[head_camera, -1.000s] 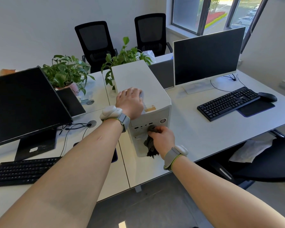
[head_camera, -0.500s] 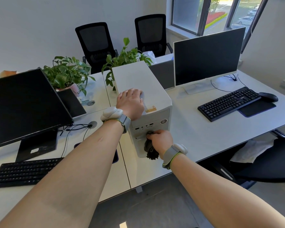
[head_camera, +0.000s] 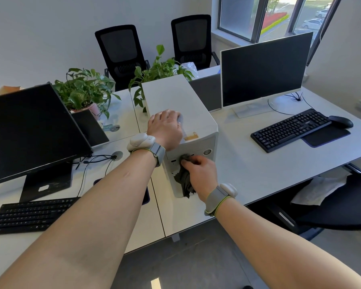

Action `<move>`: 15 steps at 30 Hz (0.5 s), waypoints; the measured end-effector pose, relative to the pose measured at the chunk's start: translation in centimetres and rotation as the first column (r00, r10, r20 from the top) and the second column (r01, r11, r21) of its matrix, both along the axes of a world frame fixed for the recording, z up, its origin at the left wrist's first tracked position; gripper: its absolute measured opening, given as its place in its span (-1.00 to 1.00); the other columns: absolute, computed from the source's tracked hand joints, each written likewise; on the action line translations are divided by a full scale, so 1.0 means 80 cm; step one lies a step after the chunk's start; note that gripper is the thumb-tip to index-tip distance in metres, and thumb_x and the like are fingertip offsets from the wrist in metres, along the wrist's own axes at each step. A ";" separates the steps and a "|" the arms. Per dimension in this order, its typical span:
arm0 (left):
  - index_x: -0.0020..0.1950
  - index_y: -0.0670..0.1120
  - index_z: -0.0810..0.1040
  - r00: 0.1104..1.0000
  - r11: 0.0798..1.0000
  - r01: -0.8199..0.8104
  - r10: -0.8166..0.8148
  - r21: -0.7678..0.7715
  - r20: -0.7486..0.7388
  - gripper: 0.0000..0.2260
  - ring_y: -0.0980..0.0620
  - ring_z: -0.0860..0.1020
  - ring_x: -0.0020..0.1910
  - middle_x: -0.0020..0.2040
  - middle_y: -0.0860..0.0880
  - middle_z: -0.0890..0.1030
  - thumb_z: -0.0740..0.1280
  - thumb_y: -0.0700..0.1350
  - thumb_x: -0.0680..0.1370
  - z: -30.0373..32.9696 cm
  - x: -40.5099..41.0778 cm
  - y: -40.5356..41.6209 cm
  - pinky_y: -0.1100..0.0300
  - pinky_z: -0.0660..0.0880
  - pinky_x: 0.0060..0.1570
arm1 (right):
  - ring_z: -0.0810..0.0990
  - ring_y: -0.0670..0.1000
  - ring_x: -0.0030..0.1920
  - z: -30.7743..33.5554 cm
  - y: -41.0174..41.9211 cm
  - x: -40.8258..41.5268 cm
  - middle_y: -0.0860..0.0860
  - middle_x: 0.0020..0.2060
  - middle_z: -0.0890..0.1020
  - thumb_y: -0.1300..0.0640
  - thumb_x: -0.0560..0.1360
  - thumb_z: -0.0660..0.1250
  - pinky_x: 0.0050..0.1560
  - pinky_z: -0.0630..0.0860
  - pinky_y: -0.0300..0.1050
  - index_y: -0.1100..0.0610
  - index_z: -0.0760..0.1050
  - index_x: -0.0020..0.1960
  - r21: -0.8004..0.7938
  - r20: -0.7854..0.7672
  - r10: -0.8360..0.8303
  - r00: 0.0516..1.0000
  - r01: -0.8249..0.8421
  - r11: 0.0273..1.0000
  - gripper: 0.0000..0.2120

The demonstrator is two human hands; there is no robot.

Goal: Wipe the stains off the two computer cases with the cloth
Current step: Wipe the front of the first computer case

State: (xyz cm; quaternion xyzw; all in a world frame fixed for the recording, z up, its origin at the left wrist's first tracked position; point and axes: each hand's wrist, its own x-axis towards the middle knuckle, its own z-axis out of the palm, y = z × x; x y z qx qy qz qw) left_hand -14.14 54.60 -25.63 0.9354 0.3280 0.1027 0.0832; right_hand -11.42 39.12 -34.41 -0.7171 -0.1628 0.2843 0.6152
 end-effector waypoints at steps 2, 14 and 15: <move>0.50 0.03 0.34 1.000 1.000 -0.002 0.002 -0.003 0.000 -0.63 -0.10 0.20 0.55 0.57 -0.02 0.29 0.05 -0.04 0.70 0.001 0.000 -0.002 -0.03 0.03 0.57 | 0.69 0.03 -0.09 -0.006 -0.002 -0.002 -0.08 -0.20 0.73 0.08 0.45 0.50 0.01 0.66 0.00 -0.02 0.70 -0.06 -0.025 -0.009 0.008 1.000 -0.008 1.000 -0.92; 0.50 0.03 0.35 1.000 1.000 -0.007 0.007 0.000 0.010 -0.64 -0.09 0.21 0.55 0.57 -0.02 0.30 0.06 -0.04 0.70 0.002 0.000 -0.004 -0.03 0.04 0.57 | 0.72 0.07 -0.07 -0.012 -0.006 0.003 -0.04 -0.17 0.75 0.15 0.47 0.50 0.07 0.66 0.04 -0.06 0.71 -0.09 -0.001 -0.155 0.015 0.988 -0.016 1.000 -0.89; 0.49 0.03 0.35 1.000 1.000 -0.006 0.006 -0.002 0.011 -0.64 -0.09 0.21 0.55 0.56 -0.01 0.30 0.06 -0.05 0.70 0.002 0.000 -0.003 -0.03 0.04 0.57 | 0.71 0.08 -0.06 -0.016 -0.006 0.001 -0.02 -0.16 0.75 0.13 0.47 0.50 0.08 0.66 0.05 -0.04 0.71 -0.07 -0.041 -0.134 0.018 0.991 -0.024 0.999 -0.91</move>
